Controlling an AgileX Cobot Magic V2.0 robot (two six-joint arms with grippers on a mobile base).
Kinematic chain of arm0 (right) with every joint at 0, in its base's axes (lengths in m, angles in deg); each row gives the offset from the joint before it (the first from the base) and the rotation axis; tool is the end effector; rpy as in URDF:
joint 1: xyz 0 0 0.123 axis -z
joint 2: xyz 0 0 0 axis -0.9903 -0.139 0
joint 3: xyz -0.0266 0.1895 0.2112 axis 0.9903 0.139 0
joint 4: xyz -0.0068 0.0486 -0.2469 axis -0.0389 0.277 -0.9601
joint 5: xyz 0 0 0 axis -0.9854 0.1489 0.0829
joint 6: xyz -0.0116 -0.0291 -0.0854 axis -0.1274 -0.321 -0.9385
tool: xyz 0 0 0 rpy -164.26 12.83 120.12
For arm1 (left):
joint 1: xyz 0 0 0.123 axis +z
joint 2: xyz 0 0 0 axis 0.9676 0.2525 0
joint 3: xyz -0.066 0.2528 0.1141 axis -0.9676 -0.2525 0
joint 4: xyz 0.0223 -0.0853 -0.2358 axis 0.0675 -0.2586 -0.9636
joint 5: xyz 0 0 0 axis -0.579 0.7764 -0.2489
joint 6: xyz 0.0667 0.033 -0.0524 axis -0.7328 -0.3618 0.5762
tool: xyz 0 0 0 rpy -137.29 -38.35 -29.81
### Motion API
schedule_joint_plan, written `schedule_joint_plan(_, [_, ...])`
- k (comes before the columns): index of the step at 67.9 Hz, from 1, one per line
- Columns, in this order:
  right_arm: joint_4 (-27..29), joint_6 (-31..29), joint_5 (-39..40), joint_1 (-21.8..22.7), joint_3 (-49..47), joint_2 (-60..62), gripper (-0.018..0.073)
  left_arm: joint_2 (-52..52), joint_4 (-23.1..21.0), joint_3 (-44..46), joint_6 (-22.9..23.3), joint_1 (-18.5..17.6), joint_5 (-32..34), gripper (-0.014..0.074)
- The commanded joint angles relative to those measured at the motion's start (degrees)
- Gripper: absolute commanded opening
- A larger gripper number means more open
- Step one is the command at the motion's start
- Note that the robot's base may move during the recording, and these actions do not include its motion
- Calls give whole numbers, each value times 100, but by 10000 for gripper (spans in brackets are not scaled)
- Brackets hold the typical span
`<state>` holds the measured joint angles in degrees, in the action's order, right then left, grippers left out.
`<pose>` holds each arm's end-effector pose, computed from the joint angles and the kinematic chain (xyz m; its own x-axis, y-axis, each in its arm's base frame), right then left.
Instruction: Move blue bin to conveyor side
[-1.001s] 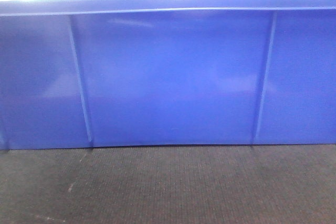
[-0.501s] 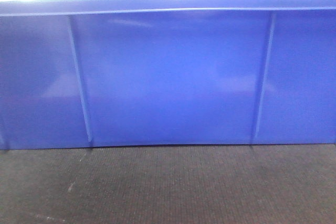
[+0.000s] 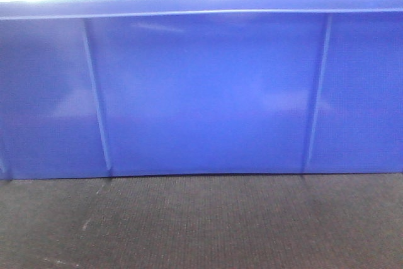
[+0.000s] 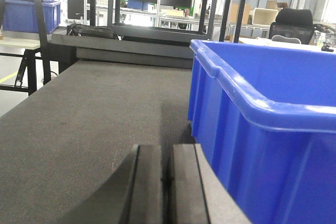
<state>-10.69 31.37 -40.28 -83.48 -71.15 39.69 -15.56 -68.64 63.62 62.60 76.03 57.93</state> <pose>0.0570 0.0024 0.2045 -0.0088 0.0309 -0.9995 -0.0355 0.9989 0.0311 0.0567 0.0006 0.2104 0.0593 -0.0737 -0.9955 -0.0070 0.9972 -0.0742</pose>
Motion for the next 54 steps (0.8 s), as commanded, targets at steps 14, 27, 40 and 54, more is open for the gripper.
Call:
schedule_joint_plan(14, [-66,-24,84,37,-6,35,-69,-24,0,8,-18,37,97,-8])
schedule_joint_plan(27, [-66,-24,84,37,-6,35,-69,-24,0,8,-18,37,97,-8])
schedule_joint_plan(40, [-66,-24,84,37,-6,35,-69,-24,0,8,-18,37,97,-8])
schedule_joint_plan(54, [-66,-24,84,37,-6,35,-69,-24,0,8,-18,37,97,-8])
